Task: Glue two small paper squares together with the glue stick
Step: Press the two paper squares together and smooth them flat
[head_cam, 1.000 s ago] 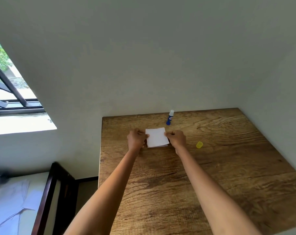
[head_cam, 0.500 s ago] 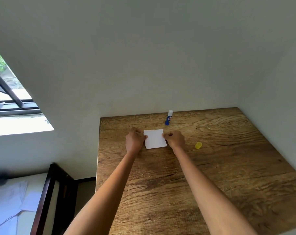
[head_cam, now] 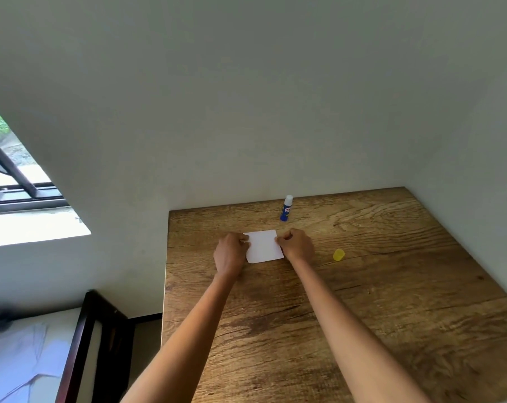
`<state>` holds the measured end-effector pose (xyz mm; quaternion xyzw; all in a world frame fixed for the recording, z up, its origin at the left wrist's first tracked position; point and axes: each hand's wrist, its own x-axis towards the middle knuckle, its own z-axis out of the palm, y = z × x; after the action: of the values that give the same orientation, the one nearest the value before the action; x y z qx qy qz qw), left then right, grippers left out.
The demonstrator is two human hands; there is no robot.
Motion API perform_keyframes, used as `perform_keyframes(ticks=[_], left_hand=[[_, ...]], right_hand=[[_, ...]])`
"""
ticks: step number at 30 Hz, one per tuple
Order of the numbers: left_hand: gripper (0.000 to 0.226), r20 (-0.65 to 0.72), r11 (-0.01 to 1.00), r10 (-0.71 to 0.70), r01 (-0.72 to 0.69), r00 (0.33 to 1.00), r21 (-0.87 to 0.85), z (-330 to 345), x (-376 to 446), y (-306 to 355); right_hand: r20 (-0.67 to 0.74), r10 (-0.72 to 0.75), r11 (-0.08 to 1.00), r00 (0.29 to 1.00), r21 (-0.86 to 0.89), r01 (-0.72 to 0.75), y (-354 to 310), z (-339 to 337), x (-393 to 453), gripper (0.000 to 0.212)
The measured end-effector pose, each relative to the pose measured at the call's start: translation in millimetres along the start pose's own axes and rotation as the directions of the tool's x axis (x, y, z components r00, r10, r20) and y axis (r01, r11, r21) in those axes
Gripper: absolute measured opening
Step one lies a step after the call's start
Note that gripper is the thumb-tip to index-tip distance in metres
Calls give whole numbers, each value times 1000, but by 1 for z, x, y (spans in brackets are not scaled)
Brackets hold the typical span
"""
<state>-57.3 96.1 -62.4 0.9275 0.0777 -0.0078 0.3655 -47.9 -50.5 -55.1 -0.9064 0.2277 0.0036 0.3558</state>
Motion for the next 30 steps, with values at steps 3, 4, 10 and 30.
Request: perform_keyframes(ticks=[3, 4, 10, 30], left_hand=[[25, 10, 977, 89, -89, 996, 192, 0, -5, -3], [27, 13, 961, 130, -129, 991, 246, 1, -7, -5], [31, 66, 858, 259, -260, 964, 444, 7, -17, -13], [43, 74, 829, 269, -270, 960, 490, 6, -28, -13]], right_hand=[[-1, -1, 1000, 1000, -10, 1, 1, 1, 1, 18], [-6, -6, 1000, 1000, -10, 5, 1, 2, 0, 18], [-169, -448, 886, 878, -217, 410, 7, 14, -28, 27], [52, -441, 825, 896, -368, 428, 24, 25, -44, 58]])
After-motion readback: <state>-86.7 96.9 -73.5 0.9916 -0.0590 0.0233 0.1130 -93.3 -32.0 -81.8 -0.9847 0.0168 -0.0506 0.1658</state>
